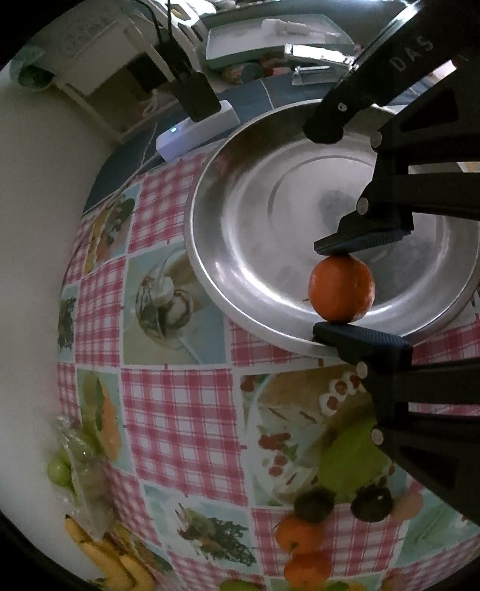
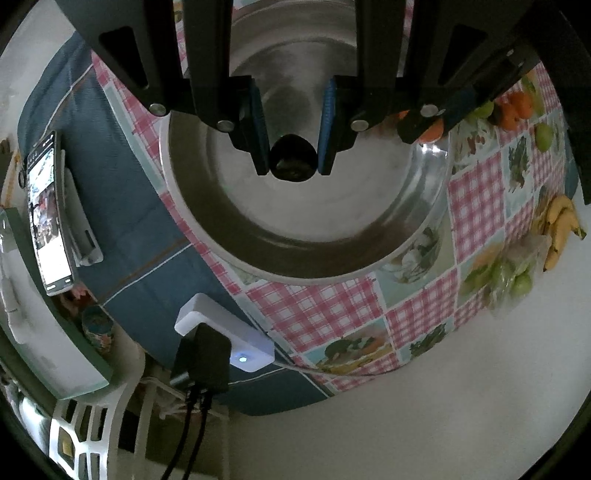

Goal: Organize fruits
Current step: 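Carry the tangerine with the left tool while the right tool carries the plum over the steel bowl, then open the left gripper to drop the tangerine while the right gripper releases the plum into the bowl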

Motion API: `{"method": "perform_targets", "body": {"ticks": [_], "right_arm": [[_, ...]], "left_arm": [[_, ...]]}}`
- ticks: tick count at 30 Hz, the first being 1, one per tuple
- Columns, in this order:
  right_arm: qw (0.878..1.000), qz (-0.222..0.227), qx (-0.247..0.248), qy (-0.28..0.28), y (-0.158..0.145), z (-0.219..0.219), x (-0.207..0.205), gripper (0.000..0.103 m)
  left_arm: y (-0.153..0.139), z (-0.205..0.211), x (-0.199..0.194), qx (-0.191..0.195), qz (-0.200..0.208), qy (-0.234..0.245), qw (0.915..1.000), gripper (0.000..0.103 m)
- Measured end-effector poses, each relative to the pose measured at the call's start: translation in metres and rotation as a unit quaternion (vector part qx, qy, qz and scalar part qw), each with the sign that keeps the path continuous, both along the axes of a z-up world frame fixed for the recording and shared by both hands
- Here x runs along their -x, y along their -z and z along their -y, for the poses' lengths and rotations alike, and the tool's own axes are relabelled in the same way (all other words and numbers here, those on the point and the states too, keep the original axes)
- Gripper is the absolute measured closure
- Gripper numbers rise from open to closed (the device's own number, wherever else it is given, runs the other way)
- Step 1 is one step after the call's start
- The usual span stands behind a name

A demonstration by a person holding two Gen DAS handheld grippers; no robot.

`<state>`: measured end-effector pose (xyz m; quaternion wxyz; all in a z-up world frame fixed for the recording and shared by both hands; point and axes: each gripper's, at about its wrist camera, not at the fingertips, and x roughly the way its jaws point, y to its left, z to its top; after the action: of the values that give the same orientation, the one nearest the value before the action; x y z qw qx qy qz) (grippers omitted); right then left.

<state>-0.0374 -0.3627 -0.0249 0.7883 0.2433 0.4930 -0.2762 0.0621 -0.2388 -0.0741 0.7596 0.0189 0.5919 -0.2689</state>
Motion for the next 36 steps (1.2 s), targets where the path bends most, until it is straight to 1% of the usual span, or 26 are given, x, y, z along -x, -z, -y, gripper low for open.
{"method": "perform_targets", "body": {"ticks": [2,4,6,10,13,18,21,26,32,36], "right_arm": [[1.000,-0.002,0.000,-0.003,0.001,-0.002,-0.001,0.076],[1.000,-0.002,-0.001,-0.007,0.002,-0.003,-0.003,0.076],[1.000,-0.003,-0.002,-0.010,0.002,-0.004,-0.004,0.076],[1.000,-0.004,-0.005,-0.014,0.003,-0.006,-0.005,0.076],[1.000,-0.006,-0.006,-0.017,0.005,-0.006,-0.006,0.076],[1.000,-0.012,-0.009,-0.025,0.010,-0.008,-0.011,0.076],[0.999,-0.019,-0.013,-0.031,0.014,-0.011,-0.014,0.076],[0.999,-0.027,-0.011,-0.039,0.018,-0.016,-0.016,0.075],[0.999,-0.029,-0.012,-0.042,0.019,-0.017,-0.018,0.075],[0.999,-0.026,-0.012,-0.041,0.018,-0.017,-0.019,0.075]], "left_arm": [[0.000,-0.001,-0.001,-0.001,0.002,-0.001,1.0000,0.063],[-0.001,-0.002,0.000,-0.024,0.020,-0.002,0.9995,0.063],[0.000,-0.006,-0.001,-0.036,0.033,-0.008,0.9988,0.063],[0.000,-0.018,-0.010,-0.027,0.025,-0.030,0.9989,0.063],[0.000,-0.029,-0.016,-0.027,0.023,-0.048,0.9982,0.063],[-0.001,-0.039,-0.021,-0.019,0.017,-0.066,0.9975,0.063],[-0.001,-0.038,-0.020,-0.021,0.017,-0.063,0.9977,0.063],[0.005,-0.036,-0.016,-0.018,-0.006,-0.059,0.9981,0.063],[0.003,-0.033,-0.013,-0.014,-0.004,-0.049,0.9987,0.061],[-0.004,-0.030,-0.010,-0.007,0.001,-0.041,0.9991,0.051]]}}
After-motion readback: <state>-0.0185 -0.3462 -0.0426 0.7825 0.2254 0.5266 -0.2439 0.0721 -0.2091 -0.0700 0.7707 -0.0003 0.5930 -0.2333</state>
